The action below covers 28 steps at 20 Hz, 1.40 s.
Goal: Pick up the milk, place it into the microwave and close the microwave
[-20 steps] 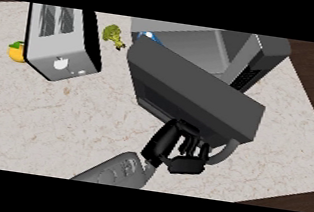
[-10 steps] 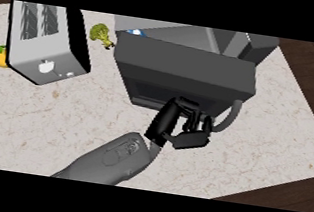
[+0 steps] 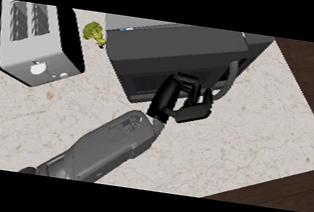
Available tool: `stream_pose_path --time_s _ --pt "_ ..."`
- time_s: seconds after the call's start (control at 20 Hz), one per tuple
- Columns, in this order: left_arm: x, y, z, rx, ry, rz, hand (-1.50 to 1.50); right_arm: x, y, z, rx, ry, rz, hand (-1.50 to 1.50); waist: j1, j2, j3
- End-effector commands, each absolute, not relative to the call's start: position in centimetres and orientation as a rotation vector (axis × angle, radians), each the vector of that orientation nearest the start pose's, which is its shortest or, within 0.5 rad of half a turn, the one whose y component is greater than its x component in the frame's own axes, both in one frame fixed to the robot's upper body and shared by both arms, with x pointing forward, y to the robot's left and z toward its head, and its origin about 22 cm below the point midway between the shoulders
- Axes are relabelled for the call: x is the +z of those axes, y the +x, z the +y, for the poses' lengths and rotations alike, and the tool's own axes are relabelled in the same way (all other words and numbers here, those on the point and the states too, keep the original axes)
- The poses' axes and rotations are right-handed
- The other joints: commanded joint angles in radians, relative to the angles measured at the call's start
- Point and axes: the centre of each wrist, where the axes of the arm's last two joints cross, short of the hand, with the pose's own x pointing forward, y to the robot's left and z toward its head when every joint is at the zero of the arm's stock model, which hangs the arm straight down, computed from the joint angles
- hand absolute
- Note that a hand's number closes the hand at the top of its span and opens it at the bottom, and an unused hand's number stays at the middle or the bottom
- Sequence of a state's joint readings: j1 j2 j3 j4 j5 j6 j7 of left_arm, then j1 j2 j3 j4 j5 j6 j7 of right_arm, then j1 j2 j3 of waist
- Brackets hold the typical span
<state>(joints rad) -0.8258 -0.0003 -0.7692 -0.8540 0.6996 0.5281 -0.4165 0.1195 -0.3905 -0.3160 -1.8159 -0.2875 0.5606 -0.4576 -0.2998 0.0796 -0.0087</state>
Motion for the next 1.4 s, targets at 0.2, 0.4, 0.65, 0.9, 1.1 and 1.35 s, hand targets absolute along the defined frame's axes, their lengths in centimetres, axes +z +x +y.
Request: stream_pose_path --time_s 0.2,0.4,0.65,0.9,1.1,1.35 --pt "4.6 35.6 1.5 -0.151 -0.301 -1.827 1.5 10.6 20.7 -37.8 0.425 0.193 -2.187 -1.5 -0.022 0.011 0.002" --pt "3.9 35.7 1.9 -0.122 -0.291 -1.834 1.5 11.2 20.9 -38.5 0.423 0.175 -2.196 -1.5 -0.029 0.016 0.003" --pt "4.6 36.0 1.6 -0.106 -0.311 -1.858 1.5 12.3 21.5 -39.2 0.455 0.151 -2.188 -1.5 -0.025 0.018 0.005" --pt "4.3 36.0 1.6 -0.104 -0.31 -1.867 1.5 13.3 21.9 -39.8 0.454 0.125 -2.202 -1.5 -0.037 0.019 0.005" --pt "3.8 35.8 1.7 -0.096 -0.316 -1.874 1.5 14.4 22.3 -40.6 0.463 0.107 -2.221 -1.5 -0.035 0.026 0.005" --pt "3.9 36.1 1.7 -0.084 -0.309 -1.886 1.5 15.1 22.4 -41.4 0.474 0.087 -2.223 -1.5 -0.038 0.023 0.007"
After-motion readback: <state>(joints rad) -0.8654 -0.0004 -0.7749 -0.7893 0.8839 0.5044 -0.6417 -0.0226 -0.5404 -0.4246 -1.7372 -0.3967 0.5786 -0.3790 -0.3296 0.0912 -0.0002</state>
